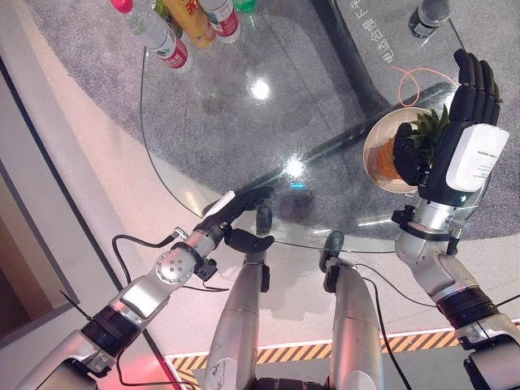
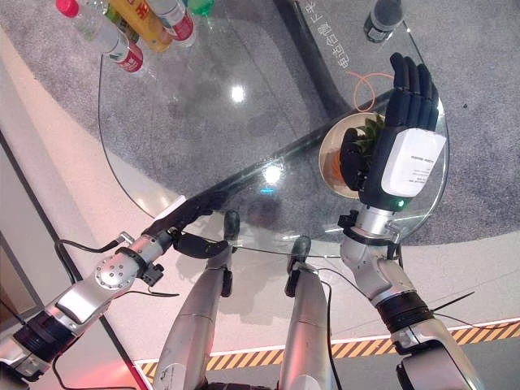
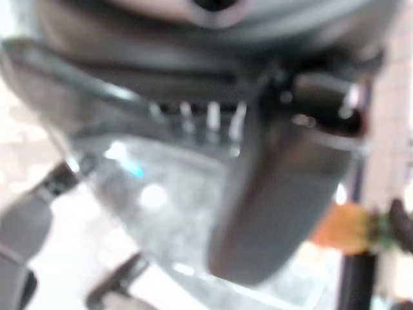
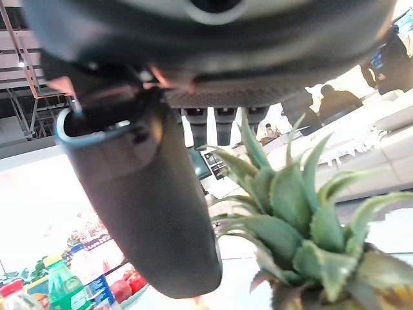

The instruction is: Pick up the fruit to the plate

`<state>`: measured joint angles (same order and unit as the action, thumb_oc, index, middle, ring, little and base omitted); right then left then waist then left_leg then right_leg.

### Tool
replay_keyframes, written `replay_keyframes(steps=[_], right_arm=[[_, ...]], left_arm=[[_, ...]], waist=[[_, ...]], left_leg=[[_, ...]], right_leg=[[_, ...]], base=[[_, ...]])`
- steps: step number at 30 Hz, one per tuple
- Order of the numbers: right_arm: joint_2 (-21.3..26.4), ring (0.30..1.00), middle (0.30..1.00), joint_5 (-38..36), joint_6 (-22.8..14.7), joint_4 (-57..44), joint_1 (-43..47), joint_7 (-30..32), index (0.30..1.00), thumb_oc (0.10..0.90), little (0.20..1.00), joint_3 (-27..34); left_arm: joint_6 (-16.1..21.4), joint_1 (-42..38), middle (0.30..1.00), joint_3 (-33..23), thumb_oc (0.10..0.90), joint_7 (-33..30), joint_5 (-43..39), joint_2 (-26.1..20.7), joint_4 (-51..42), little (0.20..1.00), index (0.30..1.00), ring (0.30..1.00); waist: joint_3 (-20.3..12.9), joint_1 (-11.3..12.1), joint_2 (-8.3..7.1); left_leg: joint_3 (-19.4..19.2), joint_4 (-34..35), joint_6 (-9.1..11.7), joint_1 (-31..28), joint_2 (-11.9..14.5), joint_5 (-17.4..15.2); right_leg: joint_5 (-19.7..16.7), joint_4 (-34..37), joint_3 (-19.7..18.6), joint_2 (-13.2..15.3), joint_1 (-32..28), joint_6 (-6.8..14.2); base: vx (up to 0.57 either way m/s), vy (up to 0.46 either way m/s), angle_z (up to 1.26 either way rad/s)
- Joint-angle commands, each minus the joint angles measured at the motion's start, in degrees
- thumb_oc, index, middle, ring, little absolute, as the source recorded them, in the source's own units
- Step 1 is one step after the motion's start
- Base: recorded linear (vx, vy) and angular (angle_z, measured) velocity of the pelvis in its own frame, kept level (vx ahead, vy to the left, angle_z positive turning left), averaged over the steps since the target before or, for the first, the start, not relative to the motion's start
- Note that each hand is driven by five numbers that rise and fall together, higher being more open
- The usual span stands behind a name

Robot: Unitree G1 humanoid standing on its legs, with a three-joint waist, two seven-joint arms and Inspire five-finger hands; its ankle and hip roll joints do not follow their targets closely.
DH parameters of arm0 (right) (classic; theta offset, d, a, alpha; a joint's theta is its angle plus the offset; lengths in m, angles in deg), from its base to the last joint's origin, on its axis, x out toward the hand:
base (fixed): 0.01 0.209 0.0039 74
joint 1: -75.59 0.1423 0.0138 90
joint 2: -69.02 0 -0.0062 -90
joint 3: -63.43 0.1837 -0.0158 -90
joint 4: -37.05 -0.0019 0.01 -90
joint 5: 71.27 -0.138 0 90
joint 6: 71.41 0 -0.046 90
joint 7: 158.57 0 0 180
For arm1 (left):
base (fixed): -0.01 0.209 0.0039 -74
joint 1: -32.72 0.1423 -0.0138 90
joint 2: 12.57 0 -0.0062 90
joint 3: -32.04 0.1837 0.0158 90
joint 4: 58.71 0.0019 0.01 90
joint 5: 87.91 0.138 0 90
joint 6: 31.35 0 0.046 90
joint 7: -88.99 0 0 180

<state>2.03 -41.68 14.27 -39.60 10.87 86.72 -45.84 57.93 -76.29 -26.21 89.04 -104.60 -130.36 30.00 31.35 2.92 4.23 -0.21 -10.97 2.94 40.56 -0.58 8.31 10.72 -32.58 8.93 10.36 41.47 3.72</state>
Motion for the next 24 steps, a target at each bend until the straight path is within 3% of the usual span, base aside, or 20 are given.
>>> replay_keyframes(steps=[1,12,21,24], right_arm=[[4.1,0.900,0.900,4.0,-3.9,-8.1,0.7,-1.5,0.900,0.800,0.900,1.0],[2.9,0.900,0.900,1.2,-11.7,-11.9,-2.4,-15.6,0.900,0.800,0.900,-5.0],[3.0,0.900,0.900,1.9,-13.4,-12.6,-3.4,-18.4,0.900,0.800,0.900,-7.7],[3.2,0.900,0.900,1.6,-13.5,-12.8,-4.9,-19.5,0.900,0.800,0.900,-7.5]], left_arm=[[4.5,1.9,0.900,-4.1,0.800,0.9,-0.3,-1.7,-7.2,0.900,0.900,0.900],[4.7,4.2,0.900,-5.2,0.800,0.7,-1.1,-0.8,-6.2,0.900,0.900,0.900],[4.4,5.6,0.900,-5.2,0.800,1.5,-2.5,-0.6,-5.3,0.900,0.900,0.900],[3.8,7.3,0.900,-5.6,0.800,2.0,-3.0,-0.4,-5.3,0.900,0.900,0.900]], waist=[[-1.6,-0.4,-2.56],[-1.6,-0.3,-3.16],[-1.6,0.2,-3.53],[-1.6,0.3,-3.68]], left_leg=[[-3.5,-10.7,-3.0,-4.1,-4.1,-12.1],[-3.1,-7.3,-2.5,-11.5,-3.9,-11.8],[-2.0,-3.7,-2.1,-18.7,-4.0,-11.0],[-1.5,-1.5,-1.8,-23.5,-3.8,-10.7]], right_leg=[[-13.1,14.3,1.5,-2.5,-5.3,3.7],[-12.8,17.5,1.0,-2.5,-12.6,4.2],[-12.5,20.0,1.4,-2.3,-19.8,4.4],[-12.0,21.5,1.7,-2.4,-24.6,4.4]], base=[[0.00,0.000,0.00],[0.00,0.000,0.00],[0.00,-0.029,0.00],[0.01,-0.052,0.01]])
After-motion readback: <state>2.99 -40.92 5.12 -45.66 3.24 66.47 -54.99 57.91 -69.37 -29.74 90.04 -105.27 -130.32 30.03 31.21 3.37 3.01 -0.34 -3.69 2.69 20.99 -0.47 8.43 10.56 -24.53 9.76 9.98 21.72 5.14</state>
